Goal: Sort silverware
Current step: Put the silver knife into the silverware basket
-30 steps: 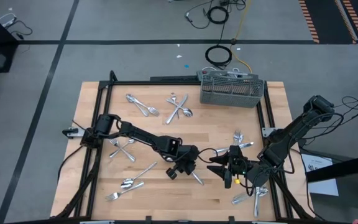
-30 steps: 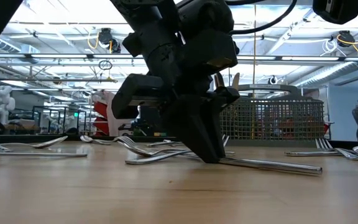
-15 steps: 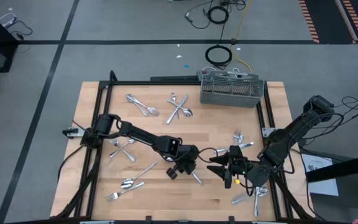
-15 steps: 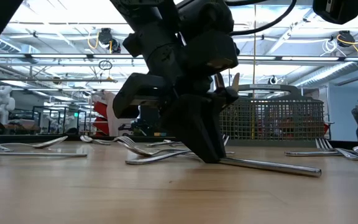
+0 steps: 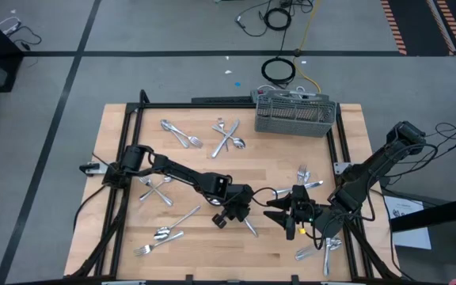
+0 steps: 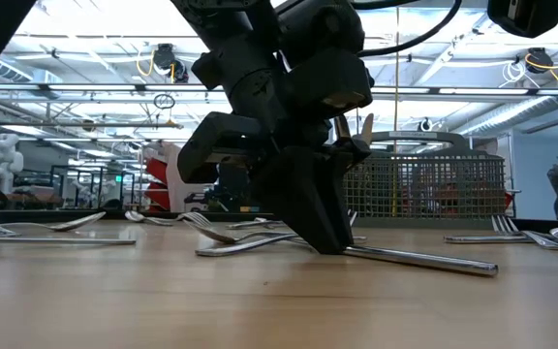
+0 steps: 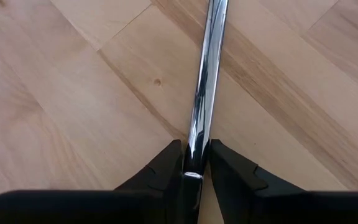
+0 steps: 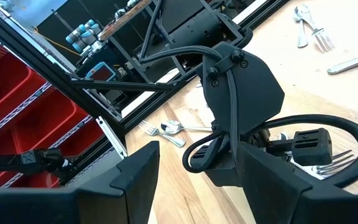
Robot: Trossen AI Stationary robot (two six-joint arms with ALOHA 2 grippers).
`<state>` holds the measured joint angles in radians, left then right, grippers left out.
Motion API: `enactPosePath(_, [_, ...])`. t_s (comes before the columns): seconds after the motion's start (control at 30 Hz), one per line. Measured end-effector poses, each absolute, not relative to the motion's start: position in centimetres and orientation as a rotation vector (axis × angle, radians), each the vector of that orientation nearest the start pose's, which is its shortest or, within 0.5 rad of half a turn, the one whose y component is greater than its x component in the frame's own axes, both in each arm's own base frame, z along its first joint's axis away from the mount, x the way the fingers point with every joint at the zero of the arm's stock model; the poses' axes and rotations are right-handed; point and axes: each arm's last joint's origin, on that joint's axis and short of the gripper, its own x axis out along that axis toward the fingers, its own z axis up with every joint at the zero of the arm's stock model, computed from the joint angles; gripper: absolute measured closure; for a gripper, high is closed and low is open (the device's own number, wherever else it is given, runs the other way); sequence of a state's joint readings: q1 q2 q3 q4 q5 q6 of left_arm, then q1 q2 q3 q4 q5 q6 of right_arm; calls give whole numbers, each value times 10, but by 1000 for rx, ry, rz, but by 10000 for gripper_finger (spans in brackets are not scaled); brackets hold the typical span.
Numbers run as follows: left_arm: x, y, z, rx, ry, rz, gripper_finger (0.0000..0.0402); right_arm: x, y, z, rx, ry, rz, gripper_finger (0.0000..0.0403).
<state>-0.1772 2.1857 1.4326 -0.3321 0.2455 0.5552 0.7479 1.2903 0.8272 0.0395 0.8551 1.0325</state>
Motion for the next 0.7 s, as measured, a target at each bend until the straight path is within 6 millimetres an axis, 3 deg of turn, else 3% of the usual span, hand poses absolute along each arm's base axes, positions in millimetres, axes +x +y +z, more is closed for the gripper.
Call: enactPosePath(0.7, [429, -84, 111, 456, 947, -672, 333, 214, 169, 266, 722, 208, -241, 200])
